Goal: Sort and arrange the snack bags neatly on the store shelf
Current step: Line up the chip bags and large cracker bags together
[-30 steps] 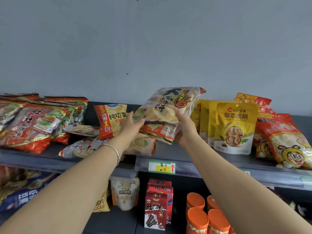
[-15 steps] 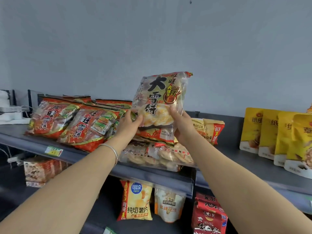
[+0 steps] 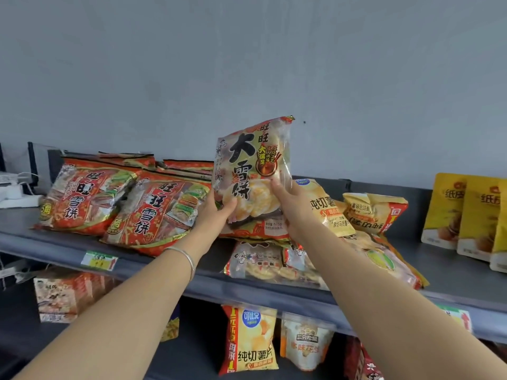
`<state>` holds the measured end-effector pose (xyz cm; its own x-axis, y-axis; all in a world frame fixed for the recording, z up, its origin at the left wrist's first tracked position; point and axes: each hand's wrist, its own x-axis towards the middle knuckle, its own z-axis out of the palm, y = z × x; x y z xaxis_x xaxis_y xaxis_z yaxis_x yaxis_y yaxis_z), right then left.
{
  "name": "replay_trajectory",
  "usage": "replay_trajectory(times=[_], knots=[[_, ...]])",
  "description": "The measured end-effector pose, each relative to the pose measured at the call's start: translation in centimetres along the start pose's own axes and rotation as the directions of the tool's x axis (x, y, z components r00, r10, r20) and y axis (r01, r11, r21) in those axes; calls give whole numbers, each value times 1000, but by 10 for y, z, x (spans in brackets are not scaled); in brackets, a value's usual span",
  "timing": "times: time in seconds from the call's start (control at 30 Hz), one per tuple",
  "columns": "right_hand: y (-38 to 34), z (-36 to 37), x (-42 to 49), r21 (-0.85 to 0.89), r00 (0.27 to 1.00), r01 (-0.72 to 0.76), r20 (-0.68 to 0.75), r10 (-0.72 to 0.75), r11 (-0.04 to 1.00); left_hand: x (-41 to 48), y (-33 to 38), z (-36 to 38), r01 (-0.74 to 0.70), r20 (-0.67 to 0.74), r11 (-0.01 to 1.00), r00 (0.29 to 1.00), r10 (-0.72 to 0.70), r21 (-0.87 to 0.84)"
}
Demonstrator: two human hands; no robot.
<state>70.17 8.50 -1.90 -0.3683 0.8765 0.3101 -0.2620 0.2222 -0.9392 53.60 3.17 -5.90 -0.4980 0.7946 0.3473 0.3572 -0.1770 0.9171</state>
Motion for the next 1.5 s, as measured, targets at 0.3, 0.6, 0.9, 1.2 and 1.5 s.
replay_trajectory(times=[0.3, 0.6, 0.9, 1.2, 1.5], knots=[[9, 16, 21, -170, 996, -80, 36, 87, 982, 23, -21, -23, 176, -59, 969, 980, -188, -172], [46, 37, 68, -693, 997, 15, 64, 41, 721, 47, -1, -27, 195, -403, 874, 915, 1, 444], [43, 42, 102, -951, 983, 159, 178, 49, 267, 73, -5, -20, 167, -250, 664, 968, 31, 729], [40, 26, 121, -986, 995, 101, 102, -1, 130, 99, -9, 21, -146, 222, 599, 973, -55, 787], [60, 33, 120, -997, 991, 71, 69, 111, -20, 113, -32, 34, -225, 332, 544, 937, -105, 808]])
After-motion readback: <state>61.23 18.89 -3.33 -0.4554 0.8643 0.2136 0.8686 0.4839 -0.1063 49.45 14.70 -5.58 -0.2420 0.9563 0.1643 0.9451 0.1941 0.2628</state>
